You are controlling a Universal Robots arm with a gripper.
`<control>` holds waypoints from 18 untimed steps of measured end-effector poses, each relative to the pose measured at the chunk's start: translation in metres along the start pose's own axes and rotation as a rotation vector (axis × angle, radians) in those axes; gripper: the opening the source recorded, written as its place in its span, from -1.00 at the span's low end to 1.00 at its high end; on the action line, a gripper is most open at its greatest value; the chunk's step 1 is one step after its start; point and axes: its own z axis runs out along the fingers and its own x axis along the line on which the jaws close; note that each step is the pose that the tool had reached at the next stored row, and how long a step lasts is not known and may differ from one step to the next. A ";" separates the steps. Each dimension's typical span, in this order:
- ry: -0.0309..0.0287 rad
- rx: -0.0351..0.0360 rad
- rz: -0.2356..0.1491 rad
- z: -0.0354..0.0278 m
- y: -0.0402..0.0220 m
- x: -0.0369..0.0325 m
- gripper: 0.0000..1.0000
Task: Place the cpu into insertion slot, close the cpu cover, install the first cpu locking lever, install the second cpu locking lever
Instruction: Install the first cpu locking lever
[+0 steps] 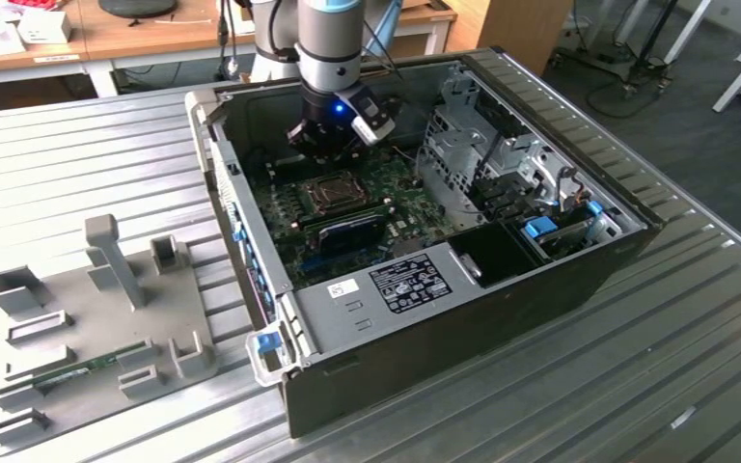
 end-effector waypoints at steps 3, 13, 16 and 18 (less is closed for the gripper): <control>0.0001 0.0001 0.000 0.0004 -0.0001 0.0000 -0.80; -0.0001 -0.0001 0.000 0.0010 -0.0001 0.0000 -0.80; -0.0001 0.0000 0.000 0.0011 -0.0001 0.0000 -0.80; -0.0001 -0.0001 0.000 0.0011 -0.0001 0.0001 -0.80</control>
